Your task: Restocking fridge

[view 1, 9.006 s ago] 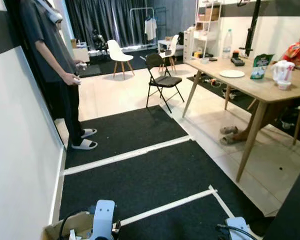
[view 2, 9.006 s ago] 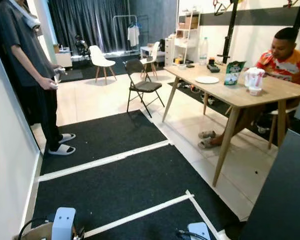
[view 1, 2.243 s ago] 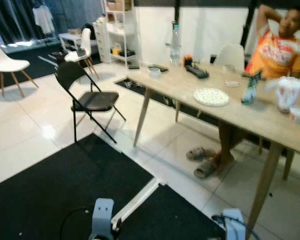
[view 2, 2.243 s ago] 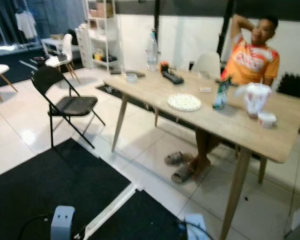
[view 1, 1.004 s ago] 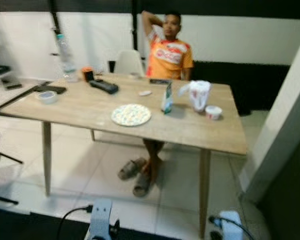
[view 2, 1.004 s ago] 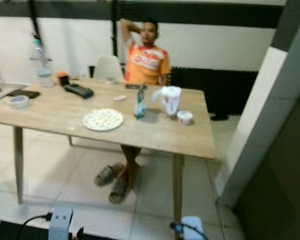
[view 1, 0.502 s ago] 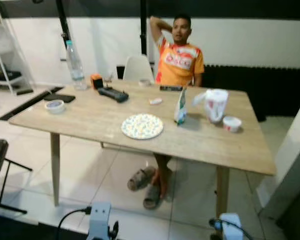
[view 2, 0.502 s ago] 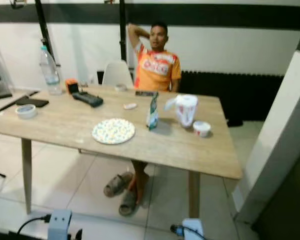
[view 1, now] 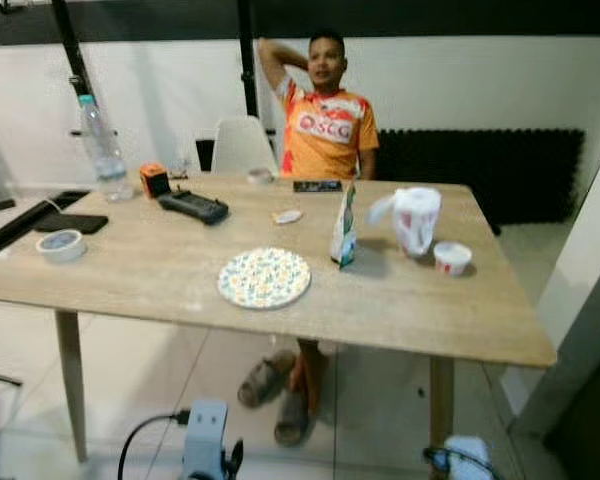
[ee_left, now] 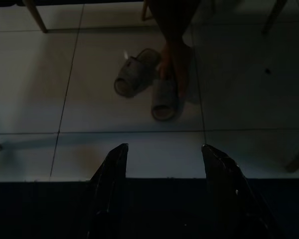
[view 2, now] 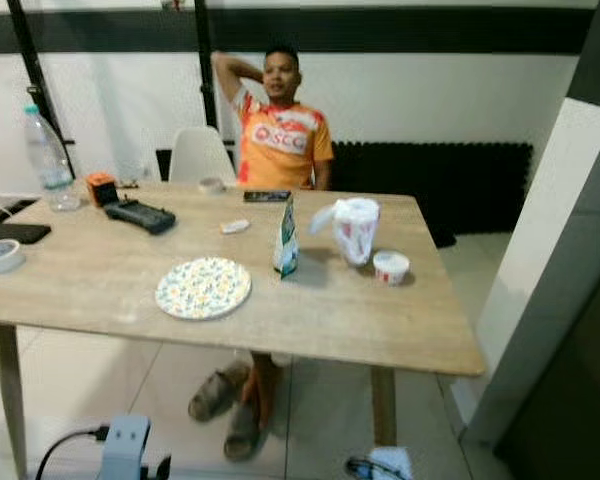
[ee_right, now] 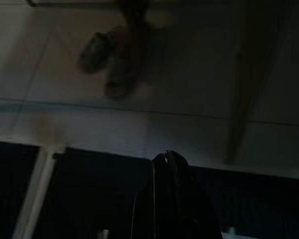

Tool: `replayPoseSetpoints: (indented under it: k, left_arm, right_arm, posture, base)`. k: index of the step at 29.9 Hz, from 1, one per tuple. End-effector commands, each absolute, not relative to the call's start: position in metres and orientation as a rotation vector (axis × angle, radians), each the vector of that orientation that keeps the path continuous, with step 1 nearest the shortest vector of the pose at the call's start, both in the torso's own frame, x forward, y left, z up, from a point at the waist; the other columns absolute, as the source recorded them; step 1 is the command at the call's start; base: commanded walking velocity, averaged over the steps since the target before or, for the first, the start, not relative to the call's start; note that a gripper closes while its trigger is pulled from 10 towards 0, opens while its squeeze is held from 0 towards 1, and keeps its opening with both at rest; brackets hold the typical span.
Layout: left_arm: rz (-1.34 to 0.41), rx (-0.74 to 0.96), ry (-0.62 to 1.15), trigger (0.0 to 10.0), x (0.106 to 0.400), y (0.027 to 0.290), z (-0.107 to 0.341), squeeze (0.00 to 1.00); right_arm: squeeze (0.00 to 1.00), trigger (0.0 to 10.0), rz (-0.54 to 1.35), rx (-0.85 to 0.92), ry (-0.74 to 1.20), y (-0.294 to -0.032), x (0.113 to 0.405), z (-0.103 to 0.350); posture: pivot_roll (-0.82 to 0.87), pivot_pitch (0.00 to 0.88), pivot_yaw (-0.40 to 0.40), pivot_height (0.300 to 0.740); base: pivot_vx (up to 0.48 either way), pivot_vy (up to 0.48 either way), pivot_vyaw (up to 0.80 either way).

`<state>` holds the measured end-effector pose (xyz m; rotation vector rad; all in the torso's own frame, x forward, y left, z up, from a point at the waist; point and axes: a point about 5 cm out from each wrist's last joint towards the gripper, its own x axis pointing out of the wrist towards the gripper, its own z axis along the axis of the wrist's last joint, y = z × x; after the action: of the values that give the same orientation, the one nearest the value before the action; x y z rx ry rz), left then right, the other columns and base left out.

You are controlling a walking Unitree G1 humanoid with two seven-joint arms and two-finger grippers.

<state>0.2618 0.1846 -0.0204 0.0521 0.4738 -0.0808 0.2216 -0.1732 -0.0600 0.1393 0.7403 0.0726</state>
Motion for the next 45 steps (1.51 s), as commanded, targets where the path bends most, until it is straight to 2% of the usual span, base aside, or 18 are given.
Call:
replayPoseSetpoints:
  k: [1, 13, 22, 45]
  left_arm:
    - [-0.08, 0.067, 0.51, 10.0, 0.257, 0.188, -0.026, 0.0]
    - [-0.088, 0.066, 0.517, 10.0, 0.258, 0.186, -0.026, 0.0]
    - [-0.08, 0.059, 0.517, 10.0, 0.257, 0.186, -0.026, 0.0]
    - [-0.05, 0.076, 0.559, 10.0, 0.247, 0.189, -0.034, 0.0]
  right_arm:
    - [0.0, 10.0, 0.056, 0.131, 0.738, -0.179, 0.223, -0.059]
    - [0.0, 10.0, 0.057, 0.122, 0.728, -0.181, 0.226, -0.056]
    - [0.0, 10.0, 0.052, 0.121, 0.737, -0.181, 0.226, -0.057]
    - [0.0, 10.0, 0.062, 0.104, 0.765, -0.18, 0.221, -0.061]
  posture:
    - [-0.01, 0.051, 0.064, 0.74]
    - [-0.01, 0.05, 0.063, 0.74]
    - [-0.01, 0.052, 0.061, 0.74]
    - [0.0, 0.06, 0.049, 0.74]
  base:
    - [0.0, 0.0, 0.0]
    - [0.0, 0.0, 0.0]
    - [0.0, 0.0, -0.8]
    - [0.0, 0.0, 0.0]
